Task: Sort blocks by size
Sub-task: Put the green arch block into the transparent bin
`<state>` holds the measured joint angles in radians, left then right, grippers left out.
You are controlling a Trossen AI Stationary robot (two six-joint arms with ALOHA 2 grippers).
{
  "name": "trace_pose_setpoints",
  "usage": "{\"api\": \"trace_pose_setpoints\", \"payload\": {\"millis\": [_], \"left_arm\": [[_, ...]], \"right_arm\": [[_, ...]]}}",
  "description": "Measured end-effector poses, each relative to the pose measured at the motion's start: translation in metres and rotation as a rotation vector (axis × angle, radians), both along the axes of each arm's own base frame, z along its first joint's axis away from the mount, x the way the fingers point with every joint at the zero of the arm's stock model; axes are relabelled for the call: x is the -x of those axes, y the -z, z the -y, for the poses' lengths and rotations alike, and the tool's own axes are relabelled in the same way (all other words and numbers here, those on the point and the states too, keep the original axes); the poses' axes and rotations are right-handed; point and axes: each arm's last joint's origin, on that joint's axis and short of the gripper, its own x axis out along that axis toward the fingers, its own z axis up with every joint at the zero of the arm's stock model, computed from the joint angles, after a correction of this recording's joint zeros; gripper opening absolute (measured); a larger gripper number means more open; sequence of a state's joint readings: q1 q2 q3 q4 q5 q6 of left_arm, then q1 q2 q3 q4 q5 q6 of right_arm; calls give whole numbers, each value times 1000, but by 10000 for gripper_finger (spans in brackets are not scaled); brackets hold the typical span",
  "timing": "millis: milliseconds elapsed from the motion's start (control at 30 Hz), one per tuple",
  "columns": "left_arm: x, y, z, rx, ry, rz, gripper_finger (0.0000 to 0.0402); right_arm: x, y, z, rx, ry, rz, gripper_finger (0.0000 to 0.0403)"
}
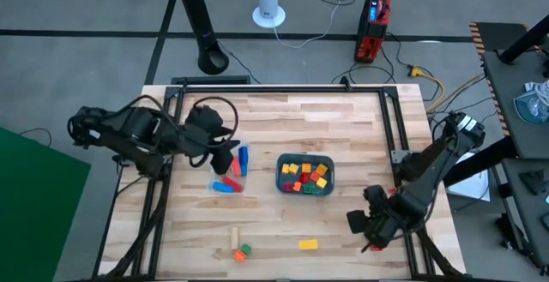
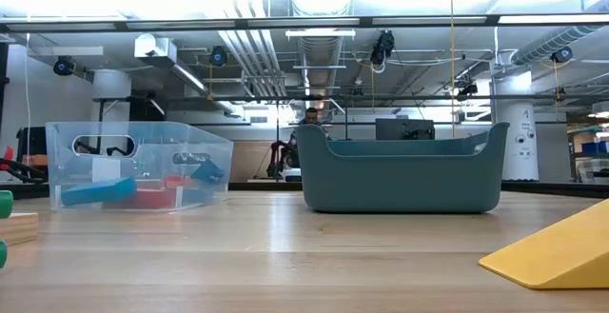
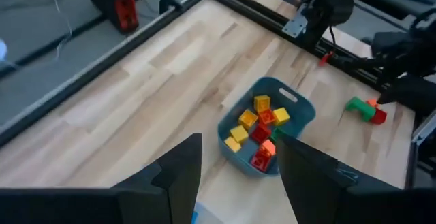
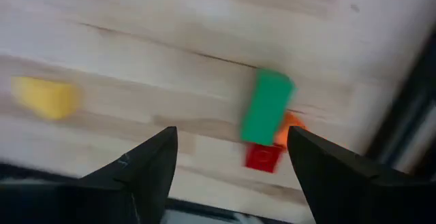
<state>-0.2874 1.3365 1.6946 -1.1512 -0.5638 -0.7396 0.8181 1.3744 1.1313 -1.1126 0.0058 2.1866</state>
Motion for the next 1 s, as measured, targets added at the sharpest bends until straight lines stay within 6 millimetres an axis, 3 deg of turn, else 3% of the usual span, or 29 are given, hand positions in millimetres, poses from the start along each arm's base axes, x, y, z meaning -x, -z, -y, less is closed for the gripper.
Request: {"api": "trace_pose_setpoints", "payload": {"millis": [233, 400, 600, 1000], "left_arm": [[2, -6, -1, -67, 55, -14, 174], [3, -4, -1, -76, 59, -33, 174], [4, -4, -1, -81, 56, -40, 174], [3, -4, -2, -96, 33, -30, 174]], "right_arm": [[8, 47, 5, -38, 5, -78, 281], [16, 70, 13, -21, -18, -104, 281], [16, 86, 13, -70, -37, -60, 268], [10, 115, 6, -25, -105, -129, 240]]}}
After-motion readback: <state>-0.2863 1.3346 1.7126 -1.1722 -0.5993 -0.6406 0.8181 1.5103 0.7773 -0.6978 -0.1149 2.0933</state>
